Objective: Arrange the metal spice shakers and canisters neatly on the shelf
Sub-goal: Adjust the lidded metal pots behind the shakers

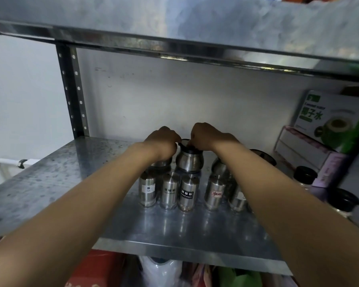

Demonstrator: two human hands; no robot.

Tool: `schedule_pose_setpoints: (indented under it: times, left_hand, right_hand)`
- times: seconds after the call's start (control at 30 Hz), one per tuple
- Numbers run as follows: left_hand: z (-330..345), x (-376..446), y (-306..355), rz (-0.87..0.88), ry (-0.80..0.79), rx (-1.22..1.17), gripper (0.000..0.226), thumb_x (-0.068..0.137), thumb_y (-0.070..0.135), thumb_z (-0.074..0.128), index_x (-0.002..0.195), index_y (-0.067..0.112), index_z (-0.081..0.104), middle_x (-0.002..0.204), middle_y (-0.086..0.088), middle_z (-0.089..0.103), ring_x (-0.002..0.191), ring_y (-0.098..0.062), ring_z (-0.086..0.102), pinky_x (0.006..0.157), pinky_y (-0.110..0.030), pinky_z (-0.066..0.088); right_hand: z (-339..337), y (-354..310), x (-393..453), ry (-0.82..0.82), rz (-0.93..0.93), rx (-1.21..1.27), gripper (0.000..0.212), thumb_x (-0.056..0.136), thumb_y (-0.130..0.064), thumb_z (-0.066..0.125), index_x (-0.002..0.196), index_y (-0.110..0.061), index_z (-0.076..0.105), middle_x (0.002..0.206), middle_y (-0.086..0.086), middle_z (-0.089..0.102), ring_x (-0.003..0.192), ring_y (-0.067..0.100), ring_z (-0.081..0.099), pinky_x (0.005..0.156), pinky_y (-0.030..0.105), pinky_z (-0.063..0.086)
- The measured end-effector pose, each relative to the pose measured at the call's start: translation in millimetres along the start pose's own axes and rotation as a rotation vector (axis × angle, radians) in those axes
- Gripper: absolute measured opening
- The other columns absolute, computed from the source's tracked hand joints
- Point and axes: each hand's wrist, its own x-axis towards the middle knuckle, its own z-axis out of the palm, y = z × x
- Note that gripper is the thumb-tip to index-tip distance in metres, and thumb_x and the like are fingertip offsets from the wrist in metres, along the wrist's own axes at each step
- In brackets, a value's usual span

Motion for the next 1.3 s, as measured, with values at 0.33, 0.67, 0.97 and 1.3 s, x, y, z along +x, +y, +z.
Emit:
schedule_pose_setpoints:
  times: [0.33,0.67,0.97,1.3]
  left_hand:
    - [-0.3,-3.5,0.6,0.030,-0.034,0.015,0.053,0.091,0.008,0.039,0.137,0.033,0.047,0.153,-0.010,0.029,0.142,-0.029,0.028,0.113,-0.038,0.031]
    - [4.6,4.0,-8.7,0.094,-0.162,0.119,0.065,0.090,0.008,0.035,0.149,0.034,0.022,0.161,0.004,0.012,0.150,-0.019,0.002,0.119,-0.045,0.019]
    - [-28.8,-26.4,-35.6,0.037,0.098,-0.147,0.038,0.094,0.023,0.048,0.131,0.023,0.056,0.147,-0.007,0.044,0.135,-0.024,0.040,0.107,-0.028,0.031]
    - [-15.1,-49.3,-76.2,0.006,0.218,-0.046,0.036,0.095,0.019,0.048,0.129,0.017,0.058,0.136,-0.011,0.057,0.123,-0.029,0.052,0.099,-0.031,0.043]
  right_hand:
    - [-8.4,-0.5,-6.6,-0.076,0.007,-0.063,0.043,0.092,-0.023,0.060,0.056,-0.011,0.040,0.058,0.005,0.042,0.052,0.018,0.039,0.053,0.027,0.031]
    - [-7.7,6.2,-20.3,-0.123,0.008,-0.058,0.041,0.095,-0.038,0.050,0.063,-0.014,0.042,0.068,0.003,0.048,0.059,0.017,0.046,0.054,0.029,0.034]
    - [-19.7,-15.0,-26.0,0.017,0.002,0.054,0.041,0.096,-0.043,0.048,0.065,-0.017,0.044,0.071,0.003,0.052,0.067,0.021,0.054,0.054,0.029,0.036]
    - [-2.3,-79.1,3.6,-0.033,-0.142,0.134,0.025,0.095,-0.014,0.050,0.114,-0.008,0.066,0.118,0.008,0.062,0.105,0.025,0.059,0.090,0.035,0.050]
